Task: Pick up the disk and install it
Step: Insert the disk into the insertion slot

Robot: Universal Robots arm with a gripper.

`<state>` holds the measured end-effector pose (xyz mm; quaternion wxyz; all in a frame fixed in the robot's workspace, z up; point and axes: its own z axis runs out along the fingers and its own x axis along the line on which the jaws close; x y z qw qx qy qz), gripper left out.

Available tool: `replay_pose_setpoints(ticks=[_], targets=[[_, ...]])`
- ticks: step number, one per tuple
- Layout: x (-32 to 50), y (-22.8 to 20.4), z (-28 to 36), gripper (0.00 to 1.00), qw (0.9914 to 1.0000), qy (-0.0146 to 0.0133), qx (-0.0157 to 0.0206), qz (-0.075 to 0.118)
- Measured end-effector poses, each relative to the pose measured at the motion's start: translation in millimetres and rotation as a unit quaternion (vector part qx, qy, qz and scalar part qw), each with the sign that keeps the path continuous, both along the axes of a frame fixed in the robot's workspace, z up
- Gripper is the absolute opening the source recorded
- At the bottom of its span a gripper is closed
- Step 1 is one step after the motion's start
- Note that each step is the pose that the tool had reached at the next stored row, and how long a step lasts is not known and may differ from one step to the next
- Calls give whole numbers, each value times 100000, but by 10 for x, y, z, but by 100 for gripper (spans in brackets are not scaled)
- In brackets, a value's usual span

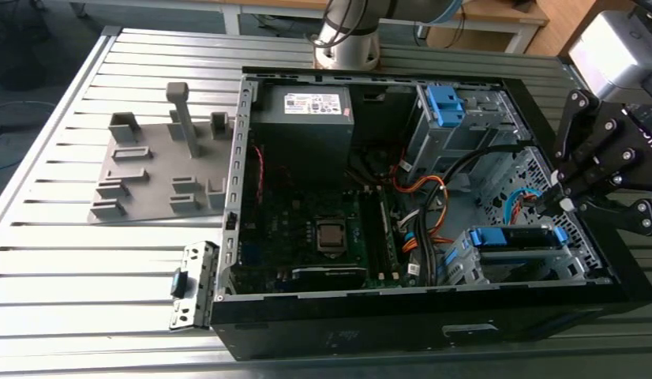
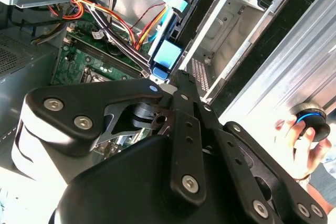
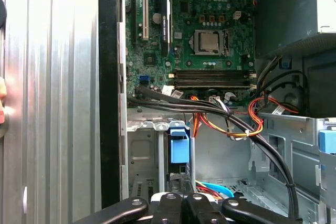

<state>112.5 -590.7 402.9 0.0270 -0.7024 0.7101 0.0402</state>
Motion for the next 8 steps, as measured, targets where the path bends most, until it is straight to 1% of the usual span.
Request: replay_pose_setpoints(ticks=[4,8], targets=[[16,1,-15,11,100000,4,-3,2],[62,7,-43,11,100000,36,-60,3]])
